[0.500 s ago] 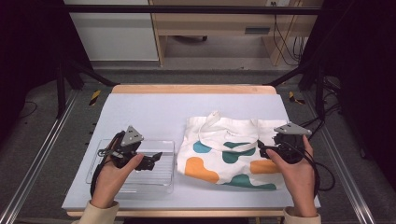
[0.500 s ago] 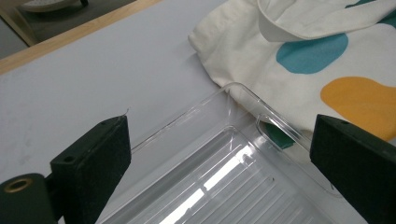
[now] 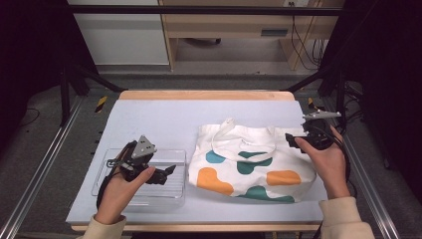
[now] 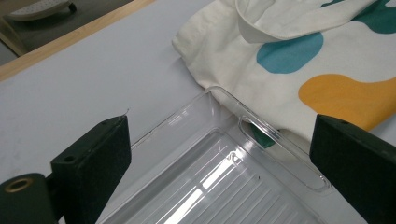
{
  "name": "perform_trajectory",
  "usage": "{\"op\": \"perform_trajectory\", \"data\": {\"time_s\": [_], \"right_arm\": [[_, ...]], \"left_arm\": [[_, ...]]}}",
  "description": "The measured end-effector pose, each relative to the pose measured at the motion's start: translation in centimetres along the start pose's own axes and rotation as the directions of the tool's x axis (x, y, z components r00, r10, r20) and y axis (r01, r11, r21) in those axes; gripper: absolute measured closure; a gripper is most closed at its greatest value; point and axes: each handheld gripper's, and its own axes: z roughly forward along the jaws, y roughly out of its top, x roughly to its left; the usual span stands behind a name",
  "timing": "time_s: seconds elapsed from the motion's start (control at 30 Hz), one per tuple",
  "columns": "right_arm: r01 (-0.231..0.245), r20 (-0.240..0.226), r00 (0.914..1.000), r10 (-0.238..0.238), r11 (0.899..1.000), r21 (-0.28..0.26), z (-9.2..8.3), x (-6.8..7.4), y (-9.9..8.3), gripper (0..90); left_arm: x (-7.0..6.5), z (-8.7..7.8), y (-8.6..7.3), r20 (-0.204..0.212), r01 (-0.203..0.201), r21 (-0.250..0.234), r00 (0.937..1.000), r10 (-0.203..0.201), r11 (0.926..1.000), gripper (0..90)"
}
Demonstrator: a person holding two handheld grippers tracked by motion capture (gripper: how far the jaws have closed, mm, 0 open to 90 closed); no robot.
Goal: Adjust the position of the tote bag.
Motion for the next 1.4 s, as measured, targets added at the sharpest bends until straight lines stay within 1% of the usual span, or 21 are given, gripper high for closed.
{"op": "perform_trajectory", "data": {"time_s": [0.1, 0.13, 0.17, 0.27, 0.43, 0.47, 0.67, 0.7, 0.8, 0.83, 0.9, 0.93, 1.0, 1.03, 1.07, 1.1, 1.13, 1.17, 1.23, 1.33, 1.4], "right_arm": [[-0.011, -0.011, 0.9999, 0.011, 0.999, 0.032, 1.4, -0.9, 0.4, 14.4], [-0.029, -0.021, 0.9993, 0.03, 0.999, 0.039, 1.7, -1.1, 0.6, 14.0], [-0.033, -0.027, 0.9991, 0.034, 0.999, 0.038, 2.0, -1.2, 0.7, 13.9], [-0.039, -0.01, 0.9992, 0.04, 0.997, 0.065, 2.9, -1.6, 0.9, 12.0], [-0.067, -0.028, 0.9972, 0.07, 0.994, 0.084, 3.8, -2.2, 1.0, 10.6], [-0.06, -0.029, 0.9976, 0.063, 0.994, 0.093, 4.0, -2.4, 1.0, 10.2], [-0.075, -0.039, 0.9961, 0.079, 0.992, 0.105, 4.4, -2.9, 1.2, 9.6], [-0.074, -0.04, 0.9961, 0.079, 0.991, 0.11, 4.4, -3.0, 1.2, 9.6], [-0.074, -0.045, 0.9958, 0.079, 0.991, 0.111, 4.6, -3.2, 1.1, 9.7], [-0.087, -0.05, 0.9944, 0.093, 0.99, 0.113, 4.7, -3.3, 1.0, 9.7], [-0.096, -0.048, 0.9936, 0.102, 0.987, 0.126, 5.2, -3.5, 0.7, 10.1], [-0.108, -0.048, 0.9921, 0.116, 0.984, 0.138, 5.4, -3.7, 0.5, 10.2], [-0.112, -0.046, 0.9916, 0.121, 0.981, 0.157, 6.0, -3.9, 0.3, 10.2], [-0.126, -0.048, 0.9896, 0.135, 0.979, 0.16, 6.3, -4.1, 0.2, 10.3], [-0.131, -0.049, 0.9889, 0.14, 0.978, 0.163, 6.5, -4.2, 0.1, 10.2], [-0.127, -0.051, 0.9893, 0.137, 0.978, 0.167, 6.7, -4.3, 0.0, 10.0], [-0.131, -0.057, 0.9881, 0.143, 0.977, 0.17, 6.7, -4.1, 0.0, 9.9], [-0.123, -0.066, 0.9886, 0.136, 0.979, 0.164, 6.8, -4.0, 0.0, 9.5], [-0.117, -0.063, 0.9897, 0.128, 0.98, 0.162, 6.9, -4.1, 0.0, 9.5], [-0.137, -0.053, 0.9875, 0.149, 0.975, 0.177, 7.3, -4.6, -0.3, 9.3], [-0.146, -0.056, 0.9857, 0.159, 0.97, 0.194, 7.8, -4.8, -0.6, 8.9]], "left_arm": [[-0.1, -0.1, -0.3, -0.006, 0.003, 0.012, 1.0, -0.003, 0.9999, 5.3], [-0.1, -0.1, -0.3, -0.009, 0.004, 0.016, 1.0, -0.003, 0.9999, 5.3], [0.0, -0.1, -0.3, -0.01, 0.004, 0.016, 0.9999, -0.004, 0.9999, 5.4], [0.0, -0.1, -0.3, -0.008, 0.003, 0.018, 1.0, -0.003, 0.9998, 5.4], [0.0, 0.0, -0.1, -0.001, 0.002, 0.022, 1.0, -0.002, 0.9998, 5.4], [0.0, 0.0, -0.1, 0.0, 0.003, 0.02, 1.0, -0.003, 0.9998, 5.5], [-0.4, 0.0, 0.1, -0.001, -0.008, 0.025, 1.0, 0.008, 0.9997, 5.5], [-0.5, 0.0, 0.1, 0.0, -0.019, 0.028, 0.9998, 0.019, 0.9994, 5.5], [-0.8, 0.1, 0.2, 0.006, -0.027, 0.028, 0.9996, 0.027, 0.9992, 5.5], [-0.8, 0.1, 0.2, 0.007, -0.028, 0.031, 0.9996, 0.028, 0.9991, 5.5], [-0.9, 0.0, 0.2, 0.01, -0.029, 0.031, 0.9995, 0.028, 0.9991, 5.5], [-0.9, 0.0, 0.2, 0.011, -0.031, 0.035, 0.9995, 0.03, 0.9989, 5.5], [-0.9, 0.1, 0.2, 0.013, -0.031, 0.034, 0.9995, 0.03, 0.9989, 5.5], [-0.9, 0.1, 0.2, 0.013, -0.028, 0.031, 0.9995, 0.027, 0.9991, 5.5], [-0.9, 0.1, 0.3, 0.011, -0.036, 0.038, 0.9993, 0.035, 0.9986, 5.5], [-1.0, 0.1, 0.4, 0.014, -0.032, 0.032, 0.9994, 0.031, 0.999, 5.5], [-1.0, 0.1, 0.4, 0.017, -0.039, 0.033, 0.9991, 0.038, 0.9987, 5.5], [-1.0, 0.1, 0.5, 0.019, -0.045, 0.038, 0.9988, 0.045, 0.9982, 5.5], [-1.1, 0.1, 0.5, 0.02, -0.05, 0.039, 0.9986, 0.049, 0.998, 5.5], [-1.4, 0.2, 0.5, 0.025, -0.046, 0.035, 0.9987, 0.045, 0.9983, 5.5], [-1.6, 0.3, 0.5, 0.028, -0.048, 0.041, 0.9985, 0.047, 0.998, 5.5]]}}
